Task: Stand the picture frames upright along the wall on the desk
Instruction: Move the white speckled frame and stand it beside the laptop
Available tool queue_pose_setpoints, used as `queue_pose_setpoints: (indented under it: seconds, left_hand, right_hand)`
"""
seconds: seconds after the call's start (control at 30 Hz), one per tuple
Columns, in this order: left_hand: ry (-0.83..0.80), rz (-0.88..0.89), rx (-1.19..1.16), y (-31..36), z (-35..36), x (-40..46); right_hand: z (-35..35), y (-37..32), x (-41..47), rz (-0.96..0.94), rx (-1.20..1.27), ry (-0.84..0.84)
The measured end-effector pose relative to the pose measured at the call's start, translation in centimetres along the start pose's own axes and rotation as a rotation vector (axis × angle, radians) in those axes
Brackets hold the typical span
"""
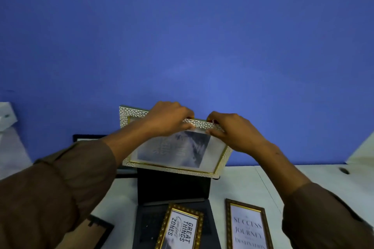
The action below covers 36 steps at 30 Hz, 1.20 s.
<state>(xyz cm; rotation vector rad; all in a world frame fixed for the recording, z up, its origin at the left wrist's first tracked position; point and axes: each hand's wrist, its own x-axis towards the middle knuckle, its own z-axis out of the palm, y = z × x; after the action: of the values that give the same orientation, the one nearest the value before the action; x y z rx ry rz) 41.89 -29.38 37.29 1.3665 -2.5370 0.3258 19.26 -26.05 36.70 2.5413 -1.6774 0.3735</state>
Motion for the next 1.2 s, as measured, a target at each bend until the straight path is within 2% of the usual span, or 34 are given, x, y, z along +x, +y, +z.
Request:
queue_pose_setpoints:
  seconds: [0.23,0.33,0.5,0.6,0.7,0.77,0.83,0.93,0.97,1.07,1.2]
  left_hand:
    - [-0.054,0.064,-0.054,-2.1,2.0,2.4]
    - [-0.011,0.069,-0.058,-2.8,2.5,3.3]
    - [0.299,0.123,-0.115,-3.5,4.7,4.4]
    - [0.452,0.073,-0.186,-3.6,5.9,4.2]
    - [0.605,-0.055,-0.428,-3.5,7.7,3.3]
    - [0.658,-0.256,-0.607,-3.3,9.5,2.5]
    - [0.609,-0.509,-0.841,-3.2,12.1,2.5]
    - [0.389,-0.783,-1.215,-3.0,14.9,3.4]
    - [0.295,-0.804,-1.295,-2.6,15.4,3.8]
    - [0.094,-0.693,-1.348,-1.3,16.6,6.0]
    - [0.049,-0.611,-1.343,0.8,18.3,9.1]
  right_hand:
    - [1.6,0.5,2.7,0.104,0.055,-0.005]
    - [2.4,0.8,3.0,0.157,0.059,0.077]
    - [3.3,2.2,3.2,0.257,0.122,0.208]
    - [3.0,3.6,3.4,0.345,0.156,0.254]
    - [3.0,5.5,3.3,0.434,0.218,0.344]
    - [3.1,6.6,3.3,0.489,0.297,0.415]
    - [3.1,7.5,3.2,0.535,0.409,0.494]
    - [3.4,9.1,3.2,0.579,0.629,0.599]
    - [3.7,9.8,3.1,0.595,0.717,0.623]
    - [5.3,12.4,3.1,0.623,0.922,0.640]
    - [8.8,17.2,2.1,0.648,1.043,0.614]
